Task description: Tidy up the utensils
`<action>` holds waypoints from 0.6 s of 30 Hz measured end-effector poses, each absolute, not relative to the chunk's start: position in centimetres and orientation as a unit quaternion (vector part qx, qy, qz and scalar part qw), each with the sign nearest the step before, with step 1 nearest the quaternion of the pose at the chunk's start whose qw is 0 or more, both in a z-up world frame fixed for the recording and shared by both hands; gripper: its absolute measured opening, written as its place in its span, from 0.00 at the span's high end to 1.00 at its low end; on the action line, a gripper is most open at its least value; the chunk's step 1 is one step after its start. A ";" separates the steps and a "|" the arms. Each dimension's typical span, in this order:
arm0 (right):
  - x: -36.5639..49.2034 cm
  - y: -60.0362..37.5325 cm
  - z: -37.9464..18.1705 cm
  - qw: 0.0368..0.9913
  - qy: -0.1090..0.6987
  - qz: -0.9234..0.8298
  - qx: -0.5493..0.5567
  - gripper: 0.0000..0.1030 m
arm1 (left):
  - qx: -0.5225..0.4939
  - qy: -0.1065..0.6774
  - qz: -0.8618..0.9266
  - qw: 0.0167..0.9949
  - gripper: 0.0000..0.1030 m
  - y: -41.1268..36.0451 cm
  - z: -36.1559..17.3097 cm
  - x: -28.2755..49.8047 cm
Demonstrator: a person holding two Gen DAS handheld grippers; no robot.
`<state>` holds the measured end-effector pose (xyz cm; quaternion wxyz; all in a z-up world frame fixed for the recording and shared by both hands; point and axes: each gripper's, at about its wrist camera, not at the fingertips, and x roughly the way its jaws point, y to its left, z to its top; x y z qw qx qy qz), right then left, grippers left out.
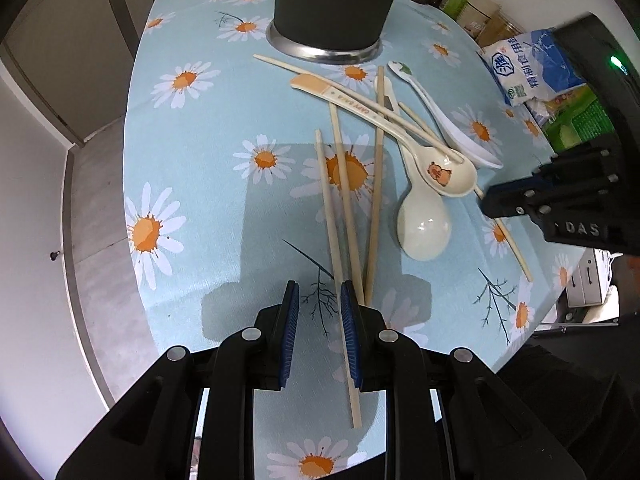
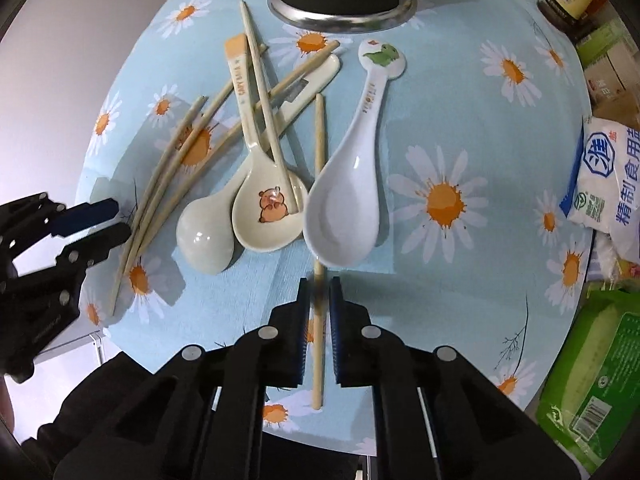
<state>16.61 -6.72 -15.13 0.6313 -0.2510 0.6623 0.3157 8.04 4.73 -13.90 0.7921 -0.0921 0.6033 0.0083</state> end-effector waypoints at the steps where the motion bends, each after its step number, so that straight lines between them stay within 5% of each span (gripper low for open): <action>1: 16.7 -6.4 -15.2 0.627 0.664 0.315 -0.256 0.89 | -0.095 0.604 0.008 0.791 0.80 4.8 -13.9 8.0; 18: 17.8 -7.2 -16.1 0.594 0.683 0.335 -0.262 0.95 | -0.091 0.632 0.012 0.769 0.80 4.3 -14.4 9.0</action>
